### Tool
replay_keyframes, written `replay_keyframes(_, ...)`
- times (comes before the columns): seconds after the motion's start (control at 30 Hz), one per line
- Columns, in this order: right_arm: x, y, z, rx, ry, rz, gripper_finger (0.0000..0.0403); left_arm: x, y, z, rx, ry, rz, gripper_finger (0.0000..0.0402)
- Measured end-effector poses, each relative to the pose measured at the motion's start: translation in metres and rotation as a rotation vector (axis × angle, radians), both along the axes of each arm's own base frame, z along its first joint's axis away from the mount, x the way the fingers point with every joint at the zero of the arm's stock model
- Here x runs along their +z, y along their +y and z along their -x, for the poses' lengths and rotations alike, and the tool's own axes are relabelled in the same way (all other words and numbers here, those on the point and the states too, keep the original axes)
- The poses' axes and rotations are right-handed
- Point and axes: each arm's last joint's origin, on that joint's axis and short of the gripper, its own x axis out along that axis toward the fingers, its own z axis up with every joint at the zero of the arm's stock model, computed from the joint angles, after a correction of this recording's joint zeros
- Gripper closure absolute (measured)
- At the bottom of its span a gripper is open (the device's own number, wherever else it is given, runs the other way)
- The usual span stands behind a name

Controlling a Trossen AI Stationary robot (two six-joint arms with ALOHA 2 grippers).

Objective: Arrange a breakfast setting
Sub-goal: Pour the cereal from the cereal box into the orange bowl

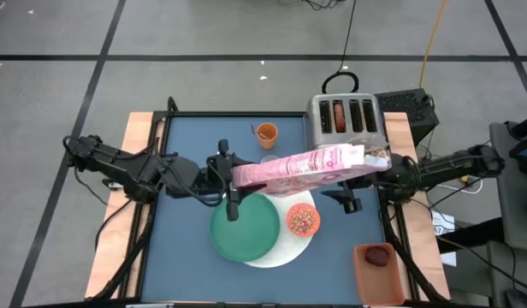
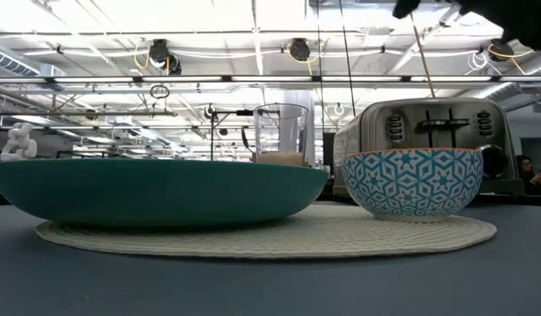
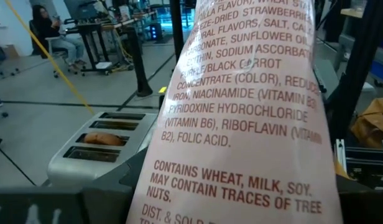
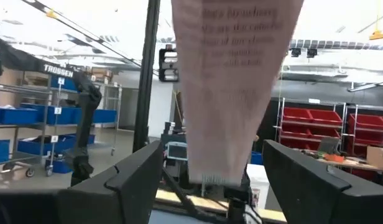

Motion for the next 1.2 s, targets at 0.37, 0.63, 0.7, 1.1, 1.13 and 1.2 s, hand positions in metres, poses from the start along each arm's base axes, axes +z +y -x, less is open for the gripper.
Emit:
replay_keyframes(0.37,0.022,0.002,-0.024,0.004,-0.014,0.004,0.0133,0.0,0.0,0.0,-0.006,0.0,-0.004,0.0183)
replay_keyframes(0.63,0.026,0.002,-0.024,-0.005,-0.062,0.026,0.0133,0.0,0.0,0.0,-0.006,0.002,-0.007,0.0183)
replay_keyframes(0.7,0.028,0.002,-0.023,-0.005,-0.087,0.023,0.0133,0.0,0.0,0.0,-0.006,0.005,-0.008,0.0183)
replay_keyframes(1.1,0.041,0.004,-0.038,-0.037,-0.149,0.08,0.0133,0.0,0.004,-0.001,0.006,-0.001,-0.013,0.0183)
replay_keyframes(1.13,0.041,0.004,-0.041,-0.037,-0.144,0.08,0.0133,0.001,0.004,-0.001,0.008,-0.003,-0.012,0.0183)
replay_keyframes(1.2,0.042,0.004,-0.047,-0.038,-0.134,0.082,0.0136,0.001,0.005,-0.001,0.01,-0.005,-0.01,0.0183)
